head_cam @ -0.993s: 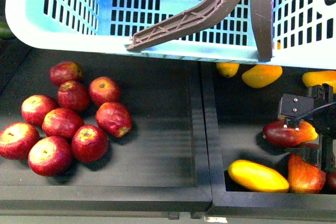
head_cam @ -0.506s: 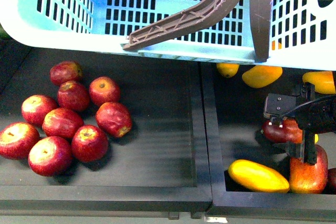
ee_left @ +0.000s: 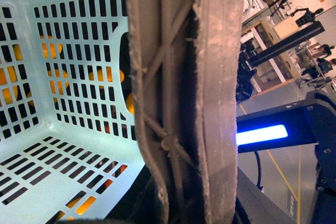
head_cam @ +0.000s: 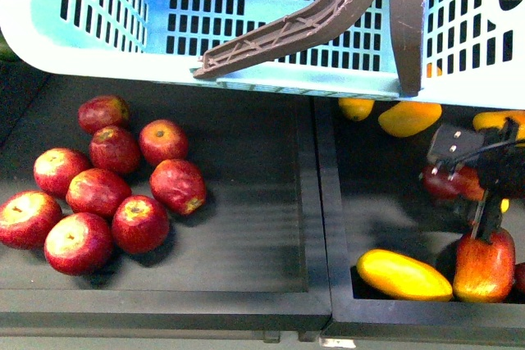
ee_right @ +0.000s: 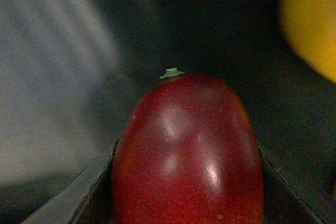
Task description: Pick mango and avocado into basket
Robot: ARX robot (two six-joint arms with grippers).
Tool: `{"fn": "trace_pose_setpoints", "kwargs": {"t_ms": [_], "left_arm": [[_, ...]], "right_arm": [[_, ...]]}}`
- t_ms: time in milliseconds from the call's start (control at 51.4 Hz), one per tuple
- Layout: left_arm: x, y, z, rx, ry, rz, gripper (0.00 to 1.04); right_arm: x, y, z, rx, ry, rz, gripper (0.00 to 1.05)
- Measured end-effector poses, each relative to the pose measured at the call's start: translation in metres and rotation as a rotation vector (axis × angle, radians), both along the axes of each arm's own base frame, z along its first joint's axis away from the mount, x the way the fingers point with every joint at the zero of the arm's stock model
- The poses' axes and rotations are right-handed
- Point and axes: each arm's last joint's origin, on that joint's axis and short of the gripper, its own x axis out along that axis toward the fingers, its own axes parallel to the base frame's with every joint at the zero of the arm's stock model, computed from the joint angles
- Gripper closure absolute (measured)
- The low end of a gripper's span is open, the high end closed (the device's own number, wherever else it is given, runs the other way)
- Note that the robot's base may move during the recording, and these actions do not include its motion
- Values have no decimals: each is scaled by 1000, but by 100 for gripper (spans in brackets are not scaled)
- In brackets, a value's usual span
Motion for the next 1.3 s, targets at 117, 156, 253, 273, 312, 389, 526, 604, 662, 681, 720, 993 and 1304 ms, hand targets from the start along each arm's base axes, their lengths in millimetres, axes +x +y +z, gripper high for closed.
{"fn": "trace_pose_setpoints", "kwargs": {"t_ms": [117,156,253,273,312,389,526,604,662,681,720,993,1304], "left_arm": [[0,0,0,0,0,-1,88],[0,0,0,-1,1,-1,88],[0,0,0,0,0,0,88],[0,0,0,0,0,0,88],[0,0,0,0,0,0,88],[0,0,0,0,0,0,88],[0,0,0,-1,1,-2,88],[0,0,0,-1,0,-2,88],[0,0,0,0,0,-1,88],[0,0,0,0,0,-1,88],[0,0,0,0,0,-1,88],[0,0,0,0,0,-1,88],[0,0,0,-3,6,-3,88]], "right_arm": [[8,-33,54,103,-209,-212,42],[8,-43,72,140,-260,-278,42],[-2,-76,142,260,-436,-471,42],[-5,-80,154,275,-468,-494,42],[-12,-82,179,325,-521,-536,42],[-27,-73,226,450,-615,-574,42],[-58,-30,297,675,-717,-536,42],[-78,7,325,859,-707,-488,42],[-85,29,329,956,-660,-470,42],[-85,37,328,978,-641,-470,42],[-85,47,325,1003,-614,-472,42],[-65,100,281,1039,-440,-535,42],[-65,117,291,1024,-505,-603,8]]}}
